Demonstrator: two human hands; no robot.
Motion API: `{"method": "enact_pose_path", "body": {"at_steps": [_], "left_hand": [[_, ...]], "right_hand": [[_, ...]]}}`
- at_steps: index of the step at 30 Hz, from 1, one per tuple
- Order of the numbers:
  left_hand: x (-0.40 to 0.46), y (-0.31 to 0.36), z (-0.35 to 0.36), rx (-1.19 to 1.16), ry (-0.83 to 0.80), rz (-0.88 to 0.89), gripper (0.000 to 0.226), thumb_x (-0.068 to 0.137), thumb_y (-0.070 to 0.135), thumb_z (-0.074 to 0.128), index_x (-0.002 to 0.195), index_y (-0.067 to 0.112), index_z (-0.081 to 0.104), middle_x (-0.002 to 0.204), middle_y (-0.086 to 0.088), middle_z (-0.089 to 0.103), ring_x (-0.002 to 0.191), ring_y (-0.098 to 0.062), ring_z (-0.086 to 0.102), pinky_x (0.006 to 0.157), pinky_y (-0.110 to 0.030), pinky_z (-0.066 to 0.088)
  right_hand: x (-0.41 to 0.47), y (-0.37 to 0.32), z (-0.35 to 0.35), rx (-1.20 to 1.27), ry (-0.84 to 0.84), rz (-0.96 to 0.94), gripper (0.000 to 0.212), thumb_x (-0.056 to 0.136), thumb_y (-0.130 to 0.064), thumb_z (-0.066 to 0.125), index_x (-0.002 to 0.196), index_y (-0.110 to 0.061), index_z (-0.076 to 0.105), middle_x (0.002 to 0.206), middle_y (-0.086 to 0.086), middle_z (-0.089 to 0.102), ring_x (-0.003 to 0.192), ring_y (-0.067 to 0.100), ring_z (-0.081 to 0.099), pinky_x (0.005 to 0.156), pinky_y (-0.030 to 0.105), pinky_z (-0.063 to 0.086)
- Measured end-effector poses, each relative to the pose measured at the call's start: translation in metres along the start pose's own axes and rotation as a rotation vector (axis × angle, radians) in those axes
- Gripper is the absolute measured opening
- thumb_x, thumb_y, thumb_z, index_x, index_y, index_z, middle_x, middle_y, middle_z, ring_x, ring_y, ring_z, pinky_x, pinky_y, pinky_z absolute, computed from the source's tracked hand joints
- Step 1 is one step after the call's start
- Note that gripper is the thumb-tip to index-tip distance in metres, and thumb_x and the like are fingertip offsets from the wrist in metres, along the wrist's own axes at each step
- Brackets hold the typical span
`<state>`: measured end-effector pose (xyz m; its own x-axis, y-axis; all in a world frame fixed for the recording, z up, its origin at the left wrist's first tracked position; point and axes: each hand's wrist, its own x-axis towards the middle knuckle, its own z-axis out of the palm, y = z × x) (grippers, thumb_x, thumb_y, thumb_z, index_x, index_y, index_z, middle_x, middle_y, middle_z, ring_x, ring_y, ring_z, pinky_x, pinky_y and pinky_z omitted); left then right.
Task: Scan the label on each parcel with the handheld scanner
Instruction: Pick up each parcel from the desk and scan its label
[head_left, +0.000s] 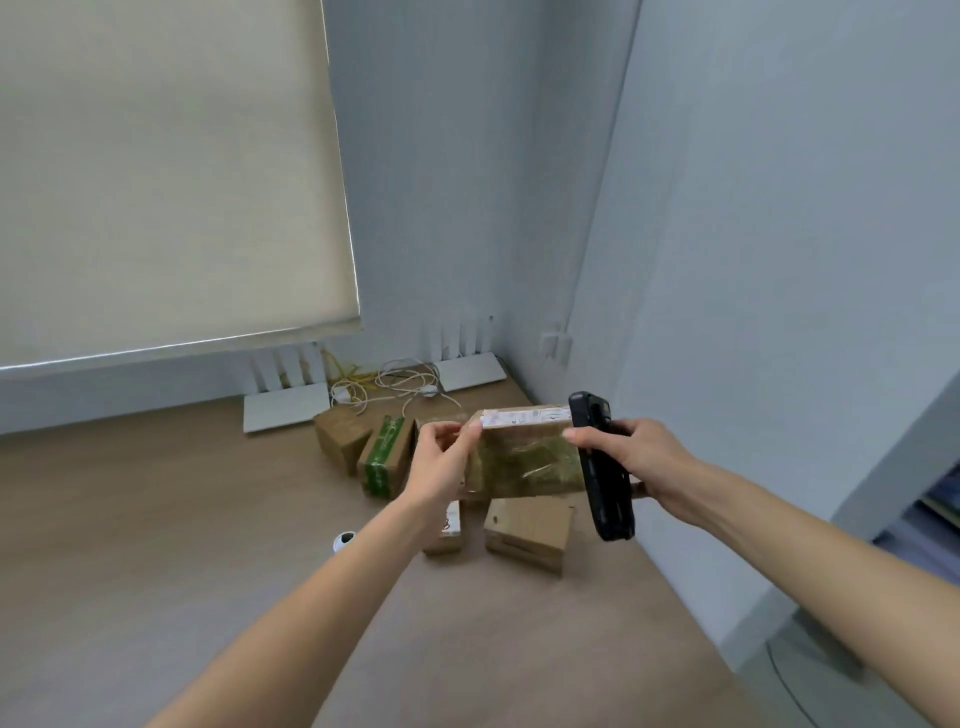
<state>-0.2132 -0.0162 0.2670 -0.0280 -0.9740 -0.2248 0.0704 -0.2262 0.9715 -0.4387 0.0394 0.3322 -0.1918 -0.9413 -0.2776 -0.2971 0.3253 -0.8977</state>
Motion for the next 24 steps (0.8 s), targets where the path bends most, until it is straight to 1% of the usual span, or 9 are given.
{"method": "enact_pose_path", "body": {"at_steps": [3,5,8,11,15,17,19,21,24], "left_hand": [[-0.028,0.02,-0.005,-0.016,-0.012,0.055,0.042,0.097,0.036,0.066,0.134,0.019,0.056,0.125,-0.001,0.064,0.114,-0.021,0.063,0.096,-0.05,0.056],[-0.043,0.031,-0.008,-0.04,-0.045,0.077,0.043,0.095,0.034,0.068,0.134,0.018,0.06,0.122,-0.002,0.069,0.112,-0.023,0.066,0.095,-0.051,0.057],[-0.062,0.046,-0.009,-0.089,-0.132,0.09,0.04,0.09,0.035,0.073,0.126,0.02,0.066,0.117,-0.003,0.074,0.111,-0.025,0.07,0.094,-0.052,0.058],[-0.075,0.06,-0.009,-0.121,-0.2,0.126,0.02,0.093,0.028,0.072,0.112,0.029,0.071,0.113,-0.001,0.077,0.11,-0.023,0.071,0.1,-0.05,0.055],[-0.091,0.081,-0.002,-0.12,-0.25,0.115,0.039,0.091,0.031,0.072,0.126,0.045,0.064,0.122,-0.001,0.072,0.116,-0.023,0.065,0.089,-0.039,0.054],[-0.096,0.085,0.0,-0.119,-0.271,0.121,0.046,0.089,0.034,0.074,0.13,0.048,0.06,0.126,-0.002,0.07,0.117,-0.024,0.065,0.091,-0.04,0.056],[-0.103,0.089,0.001,-0.088,-0.287,0.165,0.052,0.085,0.038,0.076,0.134,0.046,0.058,0.126,-0.002,0.07,0.114,-0.021,0.068,0.09,-0.037,0.059],[-0.108,0.092,0.0,-0.041,-0.303,0.216,0.054,0.086,0.037,0.075,0.137,0.042,0.057,0.121,-0.002,0.073,0.107,-0.016,0.071,0.079,-0.027,0.06],[-0.113,0.094,-0.006,0.007,-0.305,0.269,0.053,0.09,0.033,0.072,0.141,0.038,0.056,0.122,-0.004,0.073,0.105,-0.016,0.073,0.078,-0.024,0.059]], "right_hand": [[-0.035,-0.018,-0.003,0.0,0.013,-0.045,0.039,0.08,-0.04,0.087,0.111,-0.019,0.074,0.093,0.0,0.074,0.088,0.018,0.071,0.073,0.035,0.056],[-0.056,-0.028,-0.007,-0.003,0.017,-0.068,0.039,0.08,-0.039,0.087,0.11,-0.02,0.074,0.094,0.001,0.074,0.089,0.019,0.071,0.074,0.035,0.057],[-0.079,-0.039,-0.016,-0.006,0.029,-0.103,0.039,0.079,-0.037,0.088,0.11,-0.019,0.074,0.091,0.001,0.074,0.086,0.018,0.07,0.072,0.034,0.055],[-0.097,-0.051,-0.029,-0.023,0.021,-0.139,0.04,0.078,-0.035,0.089,0.112,-0.018,0.074,0.094,0.001,0.074,0.086,0.017,0.07,0.069,0.03,0.053],[-0.111,-0.06,-0.042,-0.039,-0.014,-0.171,0.045,0.081,-0.032,0.088,0.119,-0.017,0.07,0.097,0.002,0.074,0.088,0.017,0.07,0.069,0.028,0.053],[-0.116,-0.062,-0.048,-0.047,-0.018,-0.178,0.047,0.08,-0.033,0.088,0.12,-0.016,0.069,0.097,0.002,0.074,0.087,0.017,0.071,0.066,0.027,0.054],[-0.119,-0.061,-0.054,-0.081,-0.003,-0.191,0.049,0.077,-0.033,0.09,0.119,-0.016,0.07,0.099,0.003,0.075,0.087,0.016,0.072,0.062,0.022,0.053],[-0.12,-0.059,-0.061,-0.15,0.02,-0.221,0.051,0.071,-0.033,0.095,0.115,-0.016,0.073,0.102,0.003,0.077,0.089,0.016,0.074,0.063,0.019,0.054],[-0.122,-0.059,-0.071,-0.352,0.054,-0.27,0.049,0.063,-0.038,0.099,0.103,-0.023,0.076,0.096,0.0,0.077,0.089,0.017,0.074,0.074,0.029,0.059]]}}
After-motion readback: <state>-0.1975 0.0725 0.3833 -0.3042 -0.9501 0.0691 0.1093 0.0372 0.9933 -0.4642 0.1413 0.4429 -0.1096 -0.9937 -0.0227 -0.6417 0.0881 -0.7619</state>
